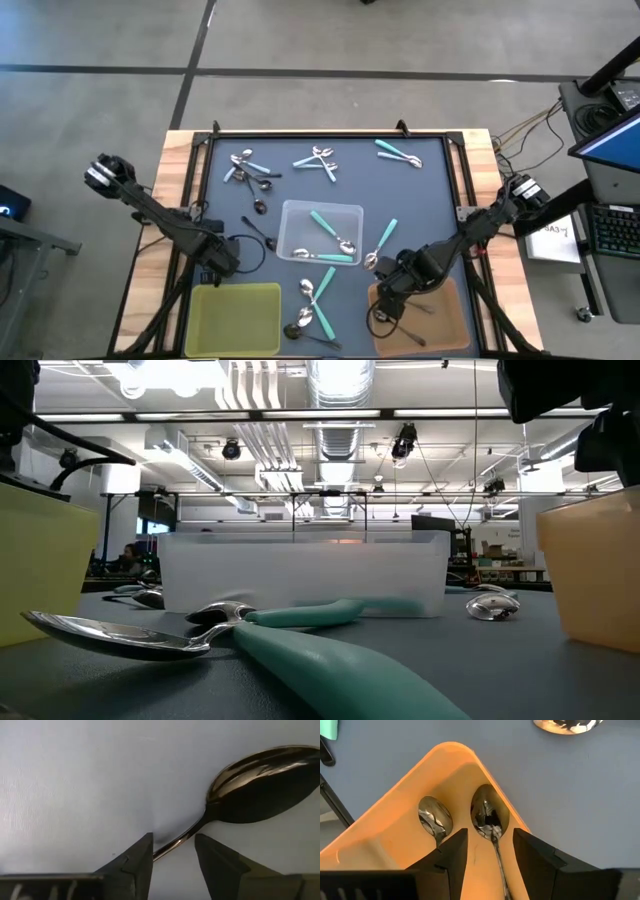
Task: Sort silverware by color (type)
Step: Put the black spoon into the orange bin
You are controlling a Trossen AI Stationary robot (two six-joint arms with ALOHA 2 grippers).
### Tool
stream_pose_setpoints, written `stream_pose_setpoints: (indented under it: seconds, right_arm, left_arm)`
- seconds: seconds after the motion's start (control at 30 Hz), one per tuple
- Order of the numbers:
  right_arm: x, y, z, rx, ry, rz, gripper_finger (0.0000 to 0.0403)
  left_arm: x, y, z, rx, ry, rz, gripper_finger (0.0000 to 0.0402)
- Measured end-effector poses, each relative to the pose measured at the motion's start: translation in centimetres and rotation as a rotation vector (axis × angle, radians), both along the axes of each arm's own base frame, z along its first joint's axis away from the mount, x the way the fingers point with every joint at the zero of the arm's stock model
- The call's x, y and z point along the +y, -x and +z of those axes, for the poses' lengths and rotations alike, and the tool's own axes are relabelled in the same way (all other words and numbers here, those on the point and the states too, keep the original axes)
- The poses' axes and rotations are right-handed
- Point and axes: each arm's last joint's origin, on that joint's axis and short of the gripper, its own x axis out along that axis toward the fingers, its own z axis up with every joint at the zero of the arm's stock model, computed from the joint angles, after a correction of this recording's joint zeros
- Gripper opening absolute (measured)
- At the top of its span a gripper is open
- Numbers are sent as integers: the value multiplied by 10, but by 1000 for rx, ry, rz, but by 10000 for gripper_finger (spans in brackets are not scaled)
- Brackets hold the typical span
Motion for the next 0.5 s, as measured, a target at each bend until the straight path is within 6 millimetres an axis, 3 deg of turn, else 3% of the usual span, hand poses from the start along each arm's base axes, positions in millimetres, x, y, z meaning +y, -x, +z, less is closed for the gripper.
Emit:
stream_pose_setpoints:
  seconds: [0.27,0.5]
  right_arm:
    - [0,0,0,2,-2,-12,150]
    - [0,0,0,5,-6,-15,150]
  left_arm:
    - [-4,-5,-2,14,20,-130,92]
    - [-5,-6,-4,24,38,-118,21]
